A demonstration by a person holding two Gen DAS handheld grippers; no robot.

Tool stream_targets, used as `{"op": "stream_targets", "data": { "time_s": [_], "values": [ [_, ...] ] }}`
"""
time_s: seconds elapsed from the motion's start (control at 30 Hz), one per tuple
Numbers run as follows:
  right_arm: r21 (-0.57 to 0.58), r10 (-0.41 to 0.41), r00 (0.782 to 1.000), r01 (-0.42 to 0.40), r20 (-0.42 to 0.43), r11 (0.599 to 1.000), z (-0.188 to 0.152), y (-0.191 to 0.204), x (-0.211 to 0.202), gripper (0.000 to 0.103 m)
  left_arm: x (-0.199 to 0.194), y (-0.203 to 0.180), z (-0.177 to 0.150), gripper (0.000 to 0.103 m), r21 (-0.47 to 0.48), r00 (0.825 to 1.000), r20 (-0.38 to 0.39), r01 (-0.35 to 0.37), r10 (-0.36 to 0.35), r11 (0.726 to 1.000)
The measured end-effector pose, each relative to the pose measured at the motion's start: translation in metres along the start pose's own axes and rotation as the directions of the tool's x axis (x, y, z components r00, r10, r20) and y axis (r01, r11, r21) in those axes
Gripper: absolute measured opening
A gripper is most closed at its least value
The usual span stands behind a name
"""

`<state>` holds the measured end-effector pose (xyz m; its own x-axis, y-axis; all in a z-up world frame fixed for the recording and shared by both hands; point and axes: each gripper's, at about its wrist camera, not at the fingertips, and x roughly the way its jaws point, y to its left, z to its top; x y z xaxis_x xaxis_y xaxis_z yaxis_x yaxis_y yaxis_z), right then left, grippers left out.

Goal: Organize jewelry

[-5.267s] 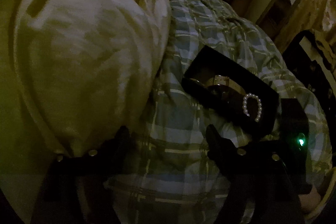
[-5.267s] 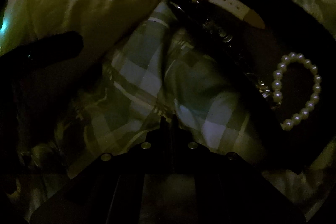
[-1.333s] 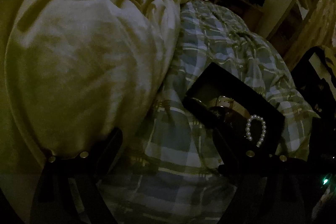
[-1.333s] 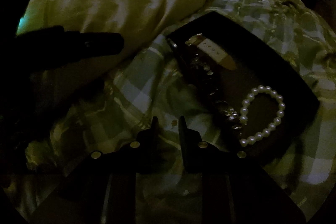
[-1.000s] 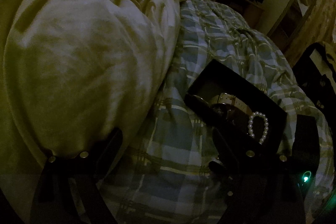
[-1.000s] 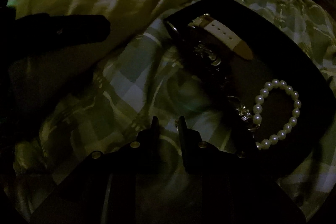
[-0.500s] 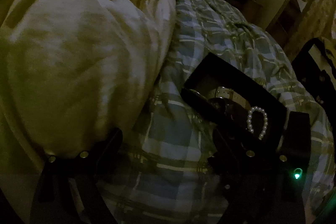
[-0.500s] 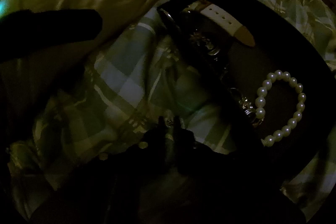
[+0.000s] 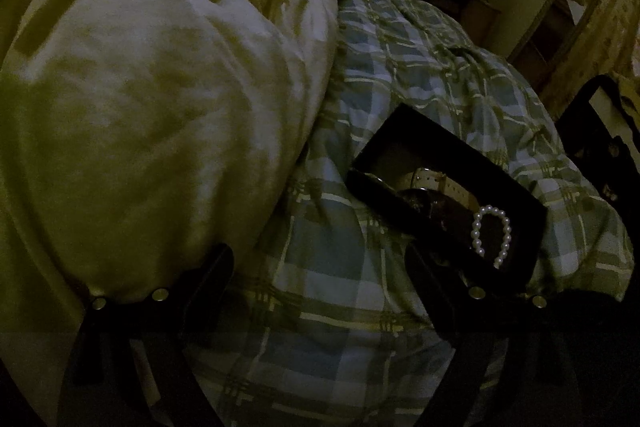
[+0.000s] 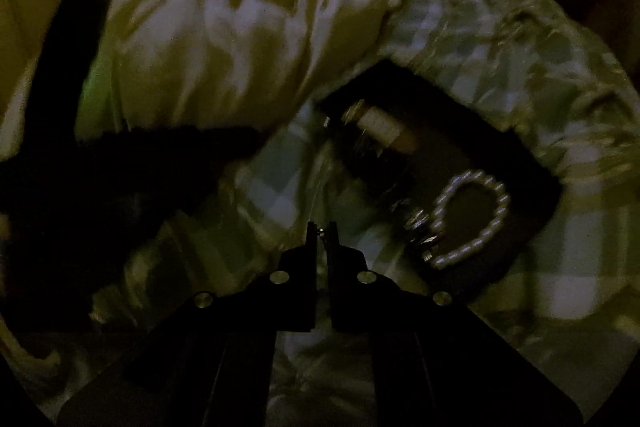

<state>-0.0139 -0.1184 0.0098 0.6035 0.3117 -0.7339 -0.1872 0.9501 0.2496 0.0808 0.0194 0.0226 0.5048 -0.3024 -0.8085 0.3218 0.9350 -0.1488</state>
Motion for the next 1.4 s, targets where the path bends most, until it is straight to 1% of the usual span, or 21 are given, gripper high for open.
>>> {"op": "stream_targets", "data": {
  "time_s": [0.07,0.17,0.23,0.33,0.47,0.53,0.63,0.7,0.73,0.77,0.8,0.83,0.87,0.97,1.03,1.17,1.2,1.23,1.27,1.33,1.4],
  "values": [
    [0.016,-0.015,0.999,0.014,0.05,1.0,0.007,-0.008,-0.012,0.005,-0.002,0.0,0.001,0.085,0.0,1.0,0.005,0.007,-0.007,1.0],
    [0.016,-0.08,0.988,0.078,0.129,0.997,0.018,-0.016,-0.028,0.005,-0.006,-0.005,0.005,0.085,0.007,0.999,0.021,0.027,-0.027,1.0],
    [0.042,-0.092,0.985,0.086,0.149,0.995,0.03,-0.028,-0.028,0.005,-0.009,-0.011,0.008,0.085,0.015,0.998,0.033,0.046,-0.047,0.999],
    [0.099,-0.116,0.981,0.101,0.155,0.99,0.038,-0.045,-0.025,0.005,-0.009,-0.024,0.013,0.085,0.043,0.996,0.045,0.074,-0.076,0.996],
    [0.15,-0.116,0.984,0.096,0.134,0.984,0.044,-0.058,-0.014,0.005,0.001,-0.036,0.016,0.085,0.075,0.997,0.052,0.058,-0.062,0.995],
    [0.16,-0.126,0.983,0.103,0.136,0.982,0.045,-0.059,-0.011,0.005,0.006,-0.037,0.017,0.089,0.072,0.997,0.048,0.064,-0.067,0.995],
    [0.159,-0.128,0.983,0.107,0.128,0.981,0.047,-0.06,-0.005,0.006,0.014,-0.038,0.013,0.089,0.08,0.998,0.035,0.047,-0.05,0.996],
    [0.138,-0.151,0.981,0.134,0.119,0.981,0.046,-0.057,-0.002,0.007,0.017,-0.039,0.012,0.089,0.091,0.999,0.033,0.032,-0.036,0.995],
    [0.124,-0.168,0.979,0.154,0.112,0.98,0.045,-0.055,0.0,0.009,0.018,-0.04,0.011,0.089,0.097,0.999,0.034,0.021,-0.025,0.995],
    [0.121,-0.174,0.978,0.161,0.113,0.98,0.044,-0.055,0.0,0.02,0.018,-0.039,0.011,0.09,0.101,0.999,0.035,0.013,-0.017,0.995],
    [0.121,-0.18,0.976,0.166,0.118,0.979,0.044,-0.055,-0.001,0.039,0.018,-0.039,0.01,0.09,0.107,0.999,0.039,0.002,-0.006,0.994],
    [0.126,-0.193,0.972,0.176,0.131,0.976,0.043,-0.055,-0.004,0.051,0.018,-0.039,0.01,0.091,0.11,0.999,0.042,-0.01,0.005,0.994],
    [0.132,-0.205,0.968,0.186,0.148,0.974,0.043,-0.055,-0.007,0.059,0.017,-0.039,0.011,0.092,0.112,0.999,0.045,-0.017,0.012,0.994],
    [0.122,-0.206,0.964,0.186,0.17,0.975,0.04,-0.052,-0.014,0.059,0.014,-0.036,0.01,0.092,0.112,0.998,0.054,-0.04,0.034,0.993],
    [0.109,-0.207,0.965,0.191,0.16,0.976,0.037,-0.049,-0.014,0.059,0.014,-0.037,0.008,0.093,0.116,0.997,0.057,-0.063,0.057,0.991],
    [0.091,-0.222,0.965,0.21,0.141,0.973,0.028,-0.044,-0.015,0.062,0.015,-0.04,0.005,0.093,0.142,0.992,0.062,-0.116,0.108,0.983],
    [0.088,-0.227,0.965,0.216,0.135,0.972,0.027,-0.042,-0.015,0.07,0.015,-0.04,0.005,0.094,0.146,0.991,0.06,-0.125,0.117,0.981],
    [0.083,-0.234,0.964,0.225,0.125,0.971,0.024,-0.041,-0.014,0.075,0.016,-0.041,0.004,0.095,0.149,0.991,0.057,-0.132,0.125,0.98],
    [0.079,-0.243,0.963,0.235,0.119,0.969,0.021,-0.039,-0.015,0.077,0.017,-0.04,0.004,0.095,0.151,0.99,0.05,-0.138,0.132,0.979],
    [0.061,-0.258,0.96,0.252,0.112,0.966,0.017,-0.036,-0.017,0.077,0.018,-0.039,0.002,0.095,0.155,0.99,0.039,-0.14,0.136,0.978],
    [0.043,-0.275,0.956,0.272,0.102,0.961,0.015,-0.033,-0.017,0.083,0.018,-0.038,0.001,0.095,0.155,0.988,0.04,-0.152,0.147,0.976]
  ]
}}
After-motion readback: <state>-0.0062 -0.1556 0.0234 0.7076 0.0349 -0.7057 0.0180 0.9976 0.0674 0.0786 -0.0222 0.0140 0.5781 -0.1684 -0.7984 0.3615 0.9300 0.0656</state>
